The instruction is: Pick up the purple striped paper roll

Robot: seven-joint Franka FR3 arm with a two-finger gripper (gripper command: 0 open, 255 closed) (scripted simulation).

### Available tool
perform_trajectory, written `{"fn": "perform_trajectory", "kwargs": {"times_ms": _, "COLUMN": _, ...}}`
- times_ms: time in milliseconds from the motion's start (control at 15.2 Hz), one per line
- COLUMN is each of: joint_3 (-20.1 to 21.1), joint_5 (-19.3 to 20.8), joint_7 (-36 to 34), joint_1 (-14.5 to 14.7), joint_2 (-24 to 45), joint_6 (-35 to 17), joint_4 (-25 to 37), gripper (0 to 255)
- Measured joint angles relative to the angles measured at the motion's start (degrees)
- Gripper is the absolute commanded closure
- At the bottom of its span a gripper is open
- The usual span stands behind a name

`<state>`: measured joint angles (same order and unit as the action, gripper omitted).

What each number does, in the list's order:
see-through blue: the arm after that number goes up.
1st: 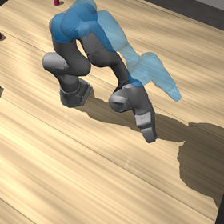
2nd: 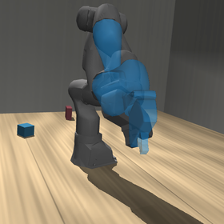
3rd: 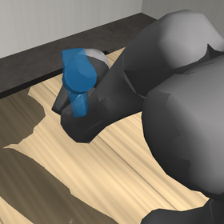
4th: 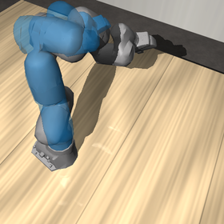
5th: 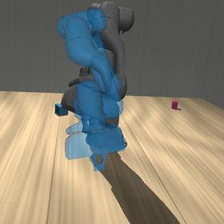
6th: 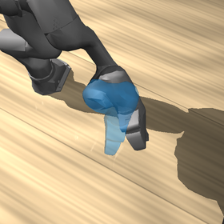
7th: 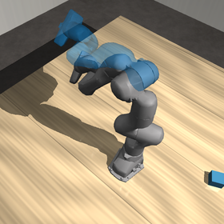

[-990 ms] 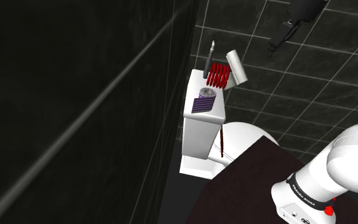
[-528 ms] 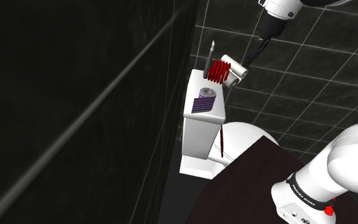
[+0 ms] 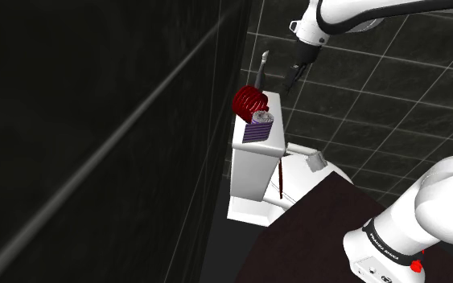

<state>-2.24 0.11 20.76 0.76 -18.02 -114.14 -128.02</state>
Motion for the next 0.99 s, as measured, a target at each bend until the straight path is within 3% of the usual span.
{"fn": "perform_trajectory", "kwargs": {"times_ms": 792, "joint_3": -0.7, "joint_5": -1.54, "joint_7": 9.01, "joint_1": 0.58, "joint_2": 25.77, "joint_6": -7.3, "joint_4": 12.45, "gripper": 0}}
{"fn": "perform_trajectory", "kwargs": {"times_ms": 990, "joint_3": -0.63, "joint_5": -1.69, "joint_7": 9.55, "joint_1": 0.53, "joint_2": 28.28, "joint_6": -8.94, "joint_4": 13.02, "gripper": 0}}
